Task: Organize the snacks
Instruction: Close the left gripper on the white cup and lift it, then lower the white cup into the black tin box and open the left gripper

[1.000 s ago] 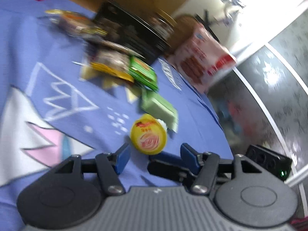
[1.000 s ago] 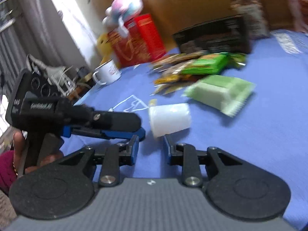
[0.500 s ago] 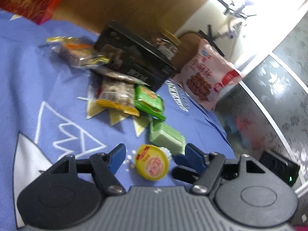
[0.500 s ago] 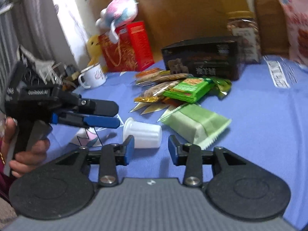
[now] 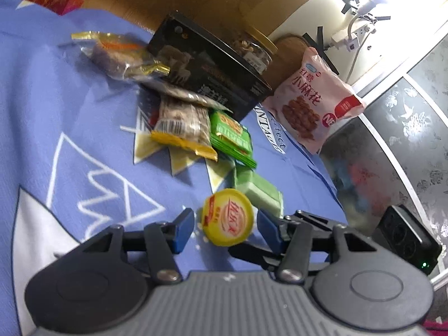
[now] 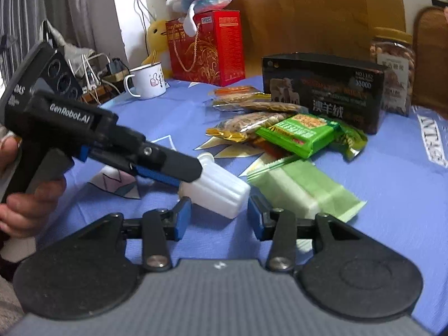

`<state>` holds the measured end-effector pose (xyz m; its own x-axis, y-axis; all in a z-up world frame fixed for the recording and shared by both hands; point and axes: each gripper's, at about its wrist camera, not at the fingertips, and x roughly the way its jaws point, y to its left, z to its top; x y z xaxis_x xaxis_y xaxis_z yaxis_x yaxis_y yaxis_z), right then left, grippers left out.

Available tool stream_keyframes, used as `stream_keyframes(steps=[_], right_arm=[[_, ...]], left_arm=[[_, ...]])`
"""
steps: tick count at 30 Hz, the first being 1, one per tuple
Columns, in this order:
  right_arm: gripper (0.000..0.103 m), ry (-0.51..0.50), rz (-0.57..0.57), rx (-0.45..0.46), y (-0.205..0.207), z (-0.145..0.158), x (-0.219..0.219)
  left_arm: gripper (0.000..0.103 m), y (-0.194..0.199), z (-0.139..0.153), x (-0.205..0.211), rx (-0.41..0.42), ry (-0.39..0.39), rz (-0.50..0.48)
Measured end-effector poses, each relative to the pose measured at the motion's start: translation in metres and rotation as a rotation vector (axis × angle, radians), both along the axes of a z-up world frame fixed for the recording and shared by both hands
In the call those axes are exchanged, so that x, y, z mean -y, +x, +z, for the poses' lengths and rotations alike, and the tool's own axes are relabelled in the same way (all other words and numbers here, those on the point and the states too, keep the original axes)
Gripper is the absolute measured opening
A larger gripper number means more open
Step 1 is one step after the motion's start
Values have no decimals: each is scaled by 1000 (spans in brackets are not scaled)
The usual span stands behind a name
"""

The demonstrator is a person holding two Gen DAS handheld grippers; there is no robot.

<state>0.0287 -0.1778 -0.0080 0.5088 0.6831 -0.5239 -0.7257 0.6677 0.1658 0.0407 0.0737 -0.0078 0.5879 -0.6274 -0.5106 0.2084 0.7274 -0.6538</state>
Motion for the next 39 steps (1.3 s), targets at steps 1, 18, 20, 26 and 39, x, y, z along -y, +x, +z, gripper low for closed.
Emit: stream_keyframes(steps=[1, 18, 20, 26, 39], right_arm=[[48, -10, 4, 8, 2, 0, 0], [44, 46, -3, 122, 5, 18, -4], [44, 58, -17, 140, 10, 23, -4], [44, 101, -62, 193, 26, 39, -1], [44, 168, -155, 260, 125, 61, 18]], left_arm=[[45, 2, 0, 0, -4, -2, -3], [38, 17, 22, 5, 39, -31, -64], [38, 23, 31, 5, 67, -21, -69], [38, 42, 58, 13, 140, 14, -77], [40, 149, 104, 46, 249, 127, -69]])
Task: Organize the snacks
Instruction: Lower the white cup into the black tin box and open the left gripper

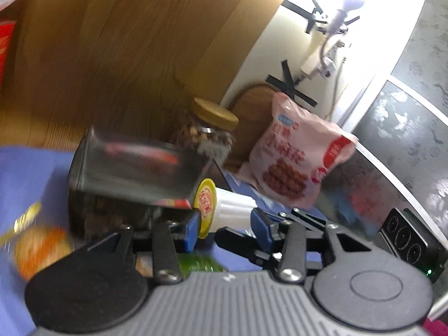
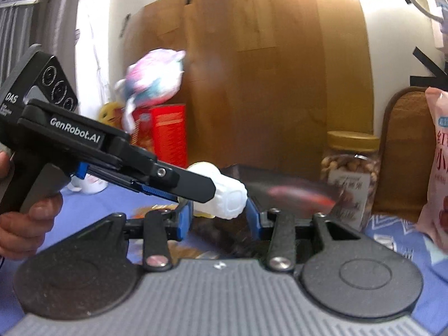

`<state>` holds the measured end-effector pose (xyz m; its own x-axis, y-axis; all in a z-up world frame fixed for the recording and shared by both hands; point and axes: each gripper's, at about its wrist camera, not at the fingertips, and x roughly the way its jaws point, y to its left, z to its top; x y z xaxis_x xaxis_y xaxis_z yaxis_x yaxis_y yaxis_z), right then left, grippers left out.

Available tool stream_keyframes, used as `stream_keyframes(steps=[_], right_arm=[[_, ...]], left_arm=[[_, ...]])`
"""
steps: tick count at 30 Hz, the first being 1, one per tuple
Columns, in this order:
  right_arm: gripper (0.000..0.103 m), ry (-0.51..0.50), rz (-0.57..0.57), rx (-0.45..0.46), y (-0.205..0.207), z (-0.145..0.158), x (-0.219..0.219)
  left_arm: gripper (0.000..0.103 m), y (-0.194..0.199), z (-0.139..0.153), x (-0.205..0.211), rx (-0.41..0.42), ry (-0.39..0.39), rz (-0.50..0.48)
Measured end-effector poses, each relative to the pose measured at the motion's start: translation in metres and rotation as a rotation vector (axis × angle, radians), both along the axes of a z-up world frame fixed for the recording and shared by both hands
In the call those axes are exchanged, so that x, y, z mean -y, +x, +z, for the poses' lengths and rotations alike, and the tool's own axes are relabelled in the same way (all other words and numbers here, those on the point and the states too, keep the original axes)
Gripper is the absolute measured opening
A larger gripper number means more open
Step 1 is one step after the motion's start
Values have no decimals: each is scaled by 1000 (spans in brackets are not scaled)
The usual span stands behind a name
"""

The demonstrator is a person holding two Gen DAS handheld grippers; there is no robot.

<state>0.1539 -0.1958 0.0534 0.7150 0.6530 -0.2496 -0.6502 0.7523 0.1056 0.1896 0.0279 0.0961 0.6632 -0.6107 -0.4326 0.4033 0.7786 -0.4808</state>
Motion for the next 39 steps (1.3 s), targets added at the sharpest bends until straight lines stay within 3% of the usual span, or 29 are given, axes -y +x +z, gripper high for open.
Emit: stream_keyframes(steps=[5, 9, 14, 19, 20, 22, 26, 32, 36, 39], right_arm=[[45, -16, -52, -11, 39, -3, -2], [45, -25, -95, -13, 42, -9, 2], [45, -12, -102, -10, 15, -13, 14], [46, 23, -106, -75, -23, -25, 24], [48, 35, -119, -94, -31, -29, 26], [61, 72, -156, -132, -45, -36, 33], [68, 186, -225, -200, -69, -46, 49], [66, 196, -158, -262, -89, -40, 44], [59, 201, -53, -310, -90, -30, 18], [51, 210, 19, -363, -76, -24, -8]], left_arm=[[39, 40, -7, 3, -10, -5, 33], [40, 44, -15, 0, -10, 5, 79], [40, 23, -18, -15, -16, -13, 109], [42, -16, -25, -24, -28, -19, 122], [42, -25, -29, -26, -36, -26, 121], [42, -41, -35, -29, -50, -37, 123], [42, -74, -47, -41, -59, -39, 153], [42, -106, -64, -87, -110, -52, 269], [42, -102, -62, -125, -131, -65, 344], [54, -84, -55, -148, -134, -76, 388]])
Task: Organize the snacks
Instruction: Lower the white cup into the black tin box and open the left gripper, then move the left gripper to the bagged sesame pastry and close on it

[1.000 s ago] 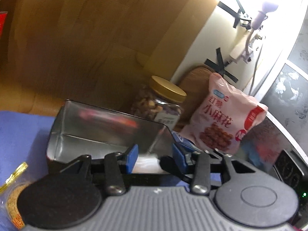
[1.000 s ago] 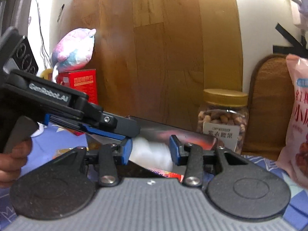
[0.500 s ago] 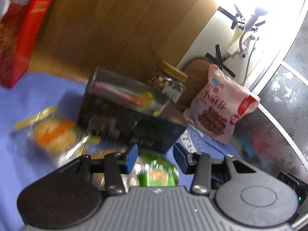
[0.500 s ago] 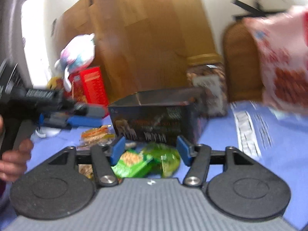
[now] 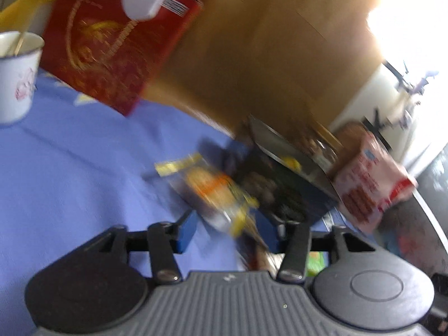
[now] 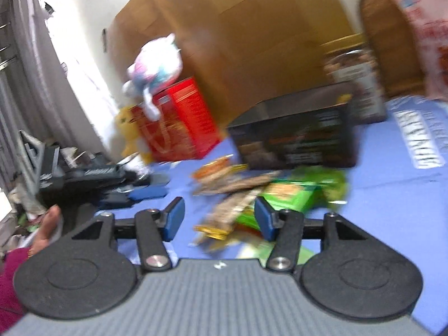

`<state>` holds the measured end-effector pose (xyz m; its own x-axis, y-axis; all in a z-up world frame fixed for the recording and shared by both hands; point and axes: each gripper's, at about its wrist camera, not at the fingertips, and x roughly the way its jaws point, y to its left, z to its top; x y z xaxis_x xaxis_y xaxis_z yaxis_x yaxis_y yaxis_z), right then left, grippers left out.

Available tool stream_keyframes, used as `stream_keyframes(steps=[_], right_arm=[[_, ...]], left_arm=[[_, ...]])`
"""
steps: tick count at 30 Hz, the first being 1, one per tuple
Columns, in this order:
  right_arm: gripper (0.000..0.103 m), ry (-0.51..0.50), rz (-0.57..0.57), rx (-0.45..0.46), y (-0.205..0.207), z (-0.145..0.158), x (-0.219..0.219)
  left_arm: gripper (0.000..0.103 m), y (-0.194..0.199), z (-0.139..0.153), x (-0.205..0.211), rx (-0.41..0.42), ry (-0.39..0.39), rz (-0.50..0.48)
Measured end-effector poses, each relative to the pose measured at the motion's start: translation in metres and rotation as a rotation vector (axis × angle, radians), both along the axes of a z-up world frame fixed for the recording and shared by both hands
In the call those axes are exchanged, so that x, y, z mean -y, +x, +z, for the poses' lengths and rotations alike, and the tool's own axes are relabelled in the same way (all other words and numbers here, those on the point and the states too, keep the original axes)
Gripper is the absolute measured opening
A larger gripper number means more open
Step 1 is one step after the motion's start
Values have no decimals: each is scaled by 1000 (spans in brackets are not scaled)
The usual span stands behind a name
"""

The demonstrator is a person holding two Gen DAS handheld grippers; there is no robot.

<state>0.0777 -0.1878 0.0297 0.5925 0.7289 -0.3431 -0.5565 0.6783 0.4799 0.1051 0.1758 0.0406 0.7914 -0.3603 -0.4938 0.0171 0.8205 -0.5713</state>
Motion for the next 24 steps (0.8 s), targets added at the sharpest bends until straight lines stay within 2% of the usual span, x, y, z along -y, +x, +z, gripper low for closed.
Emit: stream_keyframes(steps=[2, 3, 5, 7, 9, 10, 11, 12, 13, 18, 19, 21, 24], right_arm=[[51, -6, 35, -28, 16, 6, -18], [51, -9, 47, -40, 27, 10, -27], [51, -33, 49, -74, 54, 16, -45], [51, -51, 47, -145, 81, 17, -60], [51, -50, 65, -257, 109, 9, -73], [51, -47, 65, -308, 120, 4, -78], [51, -52, 66, -351, 128, -1, -83], [51, -67, 67, -387, 135, -7, -89], [51, -82, 65, -402, 139, -12, -95], [41, -111, 50, -384, 139, -19, -111], [35, -110, 65, -375, 135, -18, -113], [29, -111, 101, -349, 122, -14, -117], [27, -146, 160, -275, 87, -7, -127]], left_arm=[[58, 16, 2, -14, 3, -16, 29], [65, 27, 4, -20, 6, -19, 46], [69, 52, 5, -26, 10, 8, 63], [69, 79, 2, -28, -5, 44, 61], [67, 105, -6, -27, -45, 45, 27], [65, 113, -12, -25, -66, 40, 9], [52, 120, -19, -22, -95, 32, -11], [31, 126, -27, -19, -139, 15, -43], [25, 128, -35, -16, -173, 0, -71], [22, 94, -33, -19, -178, -24, -51], [22, 83, -30, -20, -178, -18, -41], [22, 59, -25, -21, -168, -13, -29], [22, 19, -19, -22, -138, -7, -1]])
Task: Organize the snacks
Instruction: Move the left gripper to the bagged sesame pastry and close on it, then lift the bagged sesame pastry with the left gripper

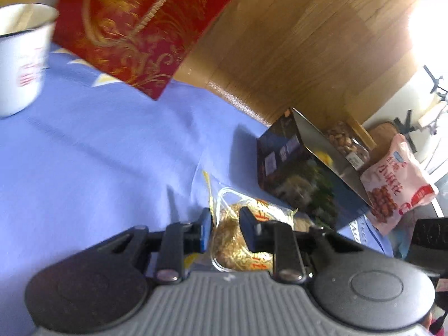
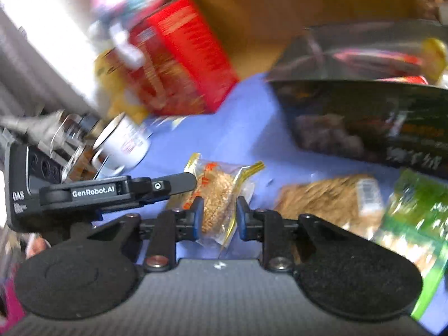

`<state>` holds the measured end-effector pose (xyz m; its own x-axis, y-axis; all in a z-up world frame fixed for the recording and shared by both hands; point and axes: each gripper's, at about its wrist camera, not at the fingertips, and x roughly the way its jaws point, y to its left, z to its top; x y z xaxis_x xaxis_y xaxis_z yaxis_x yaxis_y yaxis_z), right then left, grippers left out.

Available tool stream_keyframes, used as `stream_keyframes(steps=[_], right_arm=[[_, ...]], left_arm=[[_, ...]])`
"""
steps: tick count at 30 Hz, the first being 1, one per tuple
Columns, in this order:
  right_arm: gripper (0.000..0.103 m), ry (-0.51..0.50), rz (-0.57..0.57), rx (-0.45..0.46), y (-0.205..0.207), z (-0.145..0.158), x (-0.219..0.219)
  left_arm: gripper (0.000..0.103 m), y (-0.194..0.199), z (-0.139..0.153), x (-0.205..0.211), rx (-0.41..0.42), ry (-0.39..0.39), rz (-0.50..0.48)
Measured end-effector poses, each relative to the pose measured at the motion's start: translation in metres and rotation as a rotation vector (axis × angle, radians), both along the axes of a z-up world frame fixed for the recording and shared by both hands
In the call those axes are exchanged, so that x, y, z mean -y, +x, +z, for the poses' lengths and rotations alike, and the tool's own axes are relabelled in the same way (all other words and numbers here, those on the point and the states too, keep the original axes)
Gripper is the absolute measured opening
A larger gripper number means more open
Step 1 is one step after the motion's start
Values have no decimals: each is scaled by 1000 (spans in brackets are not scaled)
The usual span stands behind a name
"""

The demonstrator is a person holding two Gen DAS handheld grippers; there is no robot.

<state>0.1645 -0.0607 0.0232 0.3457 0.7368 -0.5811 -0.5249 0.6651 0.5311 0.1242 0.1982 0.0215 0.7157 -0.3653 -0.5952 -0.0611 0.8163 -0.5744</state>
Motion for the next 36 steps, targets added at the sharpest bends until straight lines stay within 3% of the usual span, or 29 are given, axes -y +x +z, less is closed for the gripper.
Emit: stream_keyframes(steps=[5, 11, 17, 22, 28, 33, 36], right_arm=[[27, -10, 73, 125, -62, 4, 3], [27, 31, 75, 97, -107, -15, 45], [27, 69, -63, 73, -142, -23, 107], [31, 38, -153, 127, -160, -25, 135], [33, 29, -148, 152, -159, -27, 140], [36, 30, -123, 196, -166, -24, 153], [36, 50, -119, 237, -173, -23, 160]], left_arm=[[23, -59, -6, -3, 11, -73, 31], [24, -103, -15, 32, 8, -97, -41], [28, -105, -16, 102, 33, -40, -205], [33, -97, -22, 131, 29, -30, -265], [40, -104, -27, 123, 23, -62, -253], [56, -113, -19, 102, 80, -87, -234], [56, -116, -15, 96, 109, -83, -233]])
